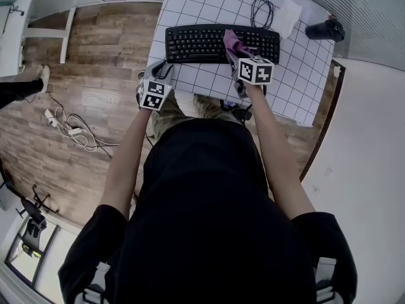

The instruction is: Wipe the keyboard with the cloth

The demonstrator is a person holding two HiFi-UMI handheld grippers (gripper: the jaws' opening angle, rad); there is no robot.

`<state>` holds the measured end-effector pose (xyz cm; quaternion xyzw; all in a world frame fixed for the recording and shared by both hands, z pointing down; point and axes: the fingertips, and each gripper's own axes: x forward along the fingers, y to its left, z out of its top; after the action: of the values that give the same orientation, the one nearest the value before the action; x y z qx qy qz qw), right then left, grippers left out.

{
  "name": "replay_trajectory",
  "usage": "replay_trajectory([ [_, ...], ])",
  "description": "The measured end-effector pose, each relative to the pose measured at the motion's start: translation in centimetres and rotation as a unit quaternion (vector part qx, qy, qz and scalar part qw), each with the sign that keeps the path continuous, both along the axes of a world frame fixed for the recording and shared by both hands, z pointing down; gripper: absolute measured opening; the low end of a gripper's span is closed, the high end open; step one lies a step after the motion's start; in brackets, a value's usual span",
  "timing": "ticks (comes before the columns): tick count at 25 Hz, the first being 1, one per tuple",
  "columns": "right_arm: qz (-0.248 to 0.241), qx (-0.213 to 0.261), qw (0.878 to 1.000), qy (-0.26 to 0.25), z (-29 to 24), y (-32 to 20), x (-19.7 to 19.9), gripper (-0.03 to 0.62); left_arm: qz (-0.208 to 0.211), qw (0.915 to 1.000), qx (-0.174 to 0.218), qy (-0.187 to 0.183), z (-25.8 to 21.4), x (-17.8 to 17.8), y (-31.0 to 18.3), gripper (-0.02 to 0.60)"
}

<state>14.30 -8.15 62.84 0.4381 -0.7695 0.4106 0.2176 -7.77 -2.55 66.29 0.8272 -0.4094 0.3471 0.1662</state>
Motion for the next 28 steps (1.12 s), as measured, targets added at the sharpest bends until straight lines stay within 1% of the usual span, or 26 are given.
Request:
replay_trajectory([
  [17,-0.002,-0.005,1.000,-0.010,-0.1,0.0,-1.0,0.066,0.001,1.0000,0.001,0.000,0.0,0.0,0.0,0.110],
  [28,-0.016,-0.008,1.000,-0.020,0.0,0.1,-2.9,0.066,0.001,1.0000,-0.002,0.001,0.0,0.0,0.0,0.110],
])
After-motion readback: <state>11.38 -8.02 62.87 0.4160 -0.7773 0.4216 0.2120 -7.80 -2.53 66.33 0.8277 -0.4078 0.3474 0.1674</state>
